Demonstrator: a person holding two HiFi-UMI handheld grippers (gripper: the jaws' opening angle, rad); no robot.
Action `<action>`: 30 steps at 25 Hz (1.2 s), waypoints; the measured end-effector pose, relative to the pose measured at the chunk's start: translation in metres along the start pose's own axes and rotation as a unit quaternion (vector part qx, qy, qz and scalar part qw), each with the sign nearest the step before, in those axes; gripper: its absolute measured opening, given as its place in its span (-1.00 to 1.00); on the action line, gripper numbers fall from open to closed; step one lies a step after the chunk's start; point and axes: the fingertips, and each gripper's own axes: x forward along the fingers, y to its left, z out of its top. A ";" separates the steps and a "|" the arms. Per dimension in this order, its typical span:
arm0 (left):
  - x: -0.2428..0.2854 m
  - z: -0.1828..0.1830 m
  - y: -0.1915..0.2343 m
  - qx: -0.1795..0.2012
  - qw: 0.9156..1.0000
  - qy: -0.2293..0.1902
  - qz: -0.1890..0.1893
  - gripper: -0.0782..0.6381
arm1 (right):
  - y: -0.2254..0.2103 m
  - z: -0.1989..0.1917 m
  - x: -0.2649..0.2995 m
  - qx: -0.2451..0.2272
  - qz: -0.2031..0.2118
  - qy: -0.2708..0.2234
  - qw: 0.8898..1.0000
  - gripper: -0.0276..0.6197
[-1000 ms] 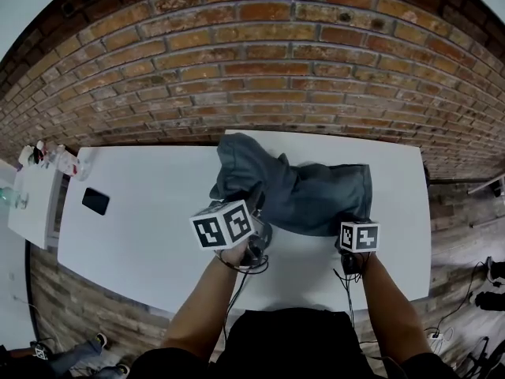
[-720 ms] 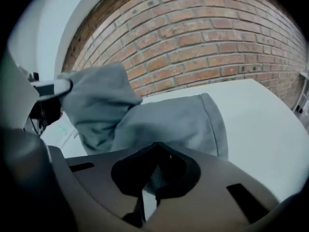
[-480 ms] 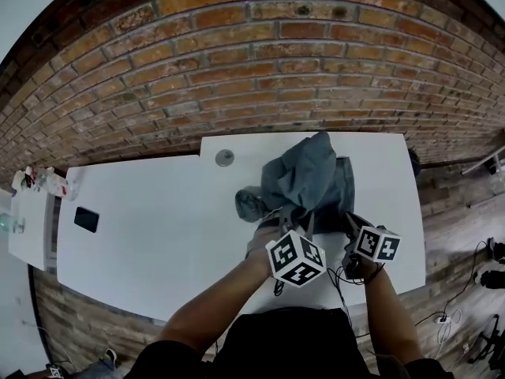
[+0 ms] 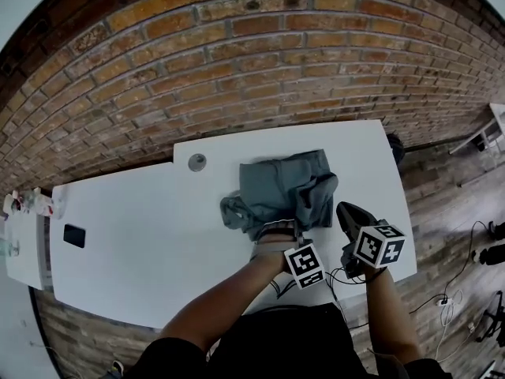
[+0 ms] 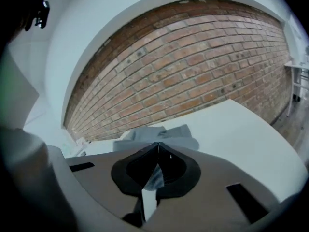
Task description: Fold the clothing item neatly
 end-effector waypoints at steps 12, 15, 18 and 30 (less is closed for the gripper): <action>-0.004 0.003 0.007 -0.005 0.999 -0.011 0.048 -0.54 | 0.043 -0.038 0.080 -0.236 0.048 0.308 0.920 -0.91; -0.008 0.000 0.011 -0.036 0.998 -0.025 0.050 -0.52 | -0.007 -0.065 0.078 -0.242 -0.001 0.366 0.899 -0.91; -0.016 -0.002 0.012 -0.057 0.996 -0.040 0.052 -0.42 | -0.024 -0.088 0.090 -0.200 0.004 0.367 0.908 -0.91; -0.091 -0.067 0.035 -0.394 0.899 -0.156 0.114 -0.47 | -0.031 -0.077 0.089 -0.072 0.069 0.261 0.960 -0.91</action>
